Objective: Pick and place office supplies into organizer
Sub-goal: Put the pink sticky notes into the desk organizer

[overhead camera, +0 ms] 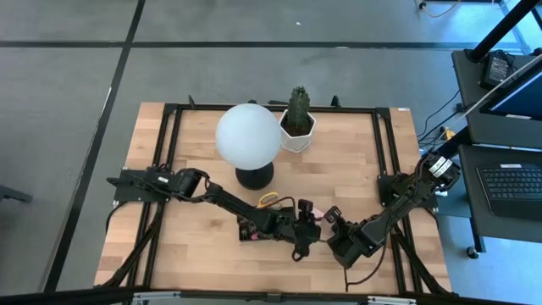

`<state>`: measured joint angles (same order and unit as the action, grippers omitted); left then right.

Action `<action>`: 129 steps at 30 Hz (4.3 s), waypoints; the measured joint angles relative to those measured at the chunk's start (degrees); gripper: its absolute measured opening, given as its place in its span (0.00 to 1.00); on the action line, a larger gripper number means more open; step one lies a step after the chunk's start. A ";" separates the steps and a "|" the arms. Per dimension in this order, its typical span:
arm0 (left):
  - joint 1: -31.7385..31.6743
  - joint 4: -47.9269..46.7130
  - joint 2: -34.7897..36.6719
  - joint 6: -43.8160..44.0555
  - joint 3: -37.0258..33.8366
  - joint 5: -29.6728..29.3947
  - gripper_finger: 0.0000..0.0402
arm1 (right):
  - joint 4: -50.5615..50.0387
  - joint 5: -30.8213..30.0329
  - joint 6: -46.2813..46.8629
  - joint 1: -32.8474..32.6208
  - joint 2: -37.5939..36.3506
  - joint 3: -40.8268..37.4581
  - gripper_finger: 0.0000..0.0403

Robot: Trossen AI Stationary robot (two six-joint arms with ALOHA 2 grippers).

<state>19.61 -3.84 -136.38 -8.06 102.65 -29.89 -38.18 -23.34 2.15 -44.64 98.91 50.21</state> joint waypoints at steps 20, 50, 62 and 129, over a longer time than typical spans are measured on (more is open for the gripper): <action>-2.72 -2.73 0.00 9.84 0.00 7.11 0.02 | -1.09 -0.84 0.63 -0.24 -0.11 0.86 0.04; -5.50 -12.51 0.00 18.45 0.00 17.06 0.00 | -2.36 -4.92 -1.20 -0.20 -0.20 6.41 0.04; -5.39 -13.66 -1.09 19.33 0.26 18.32 0.00 | -6.58 -7.64 -1.08 -0.17 -0.24 8.21 0.04; -5.32 -12.46 -1.20 18.41 -0.09 19.59 0.00 | 3.72 -22.80 6.43 0.67 11.32 7.26 0.47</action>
<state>14.28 -16.29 -137.58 10.35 102.56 -10.31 -34.47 -46.14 8.58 -43.98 110.24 57.47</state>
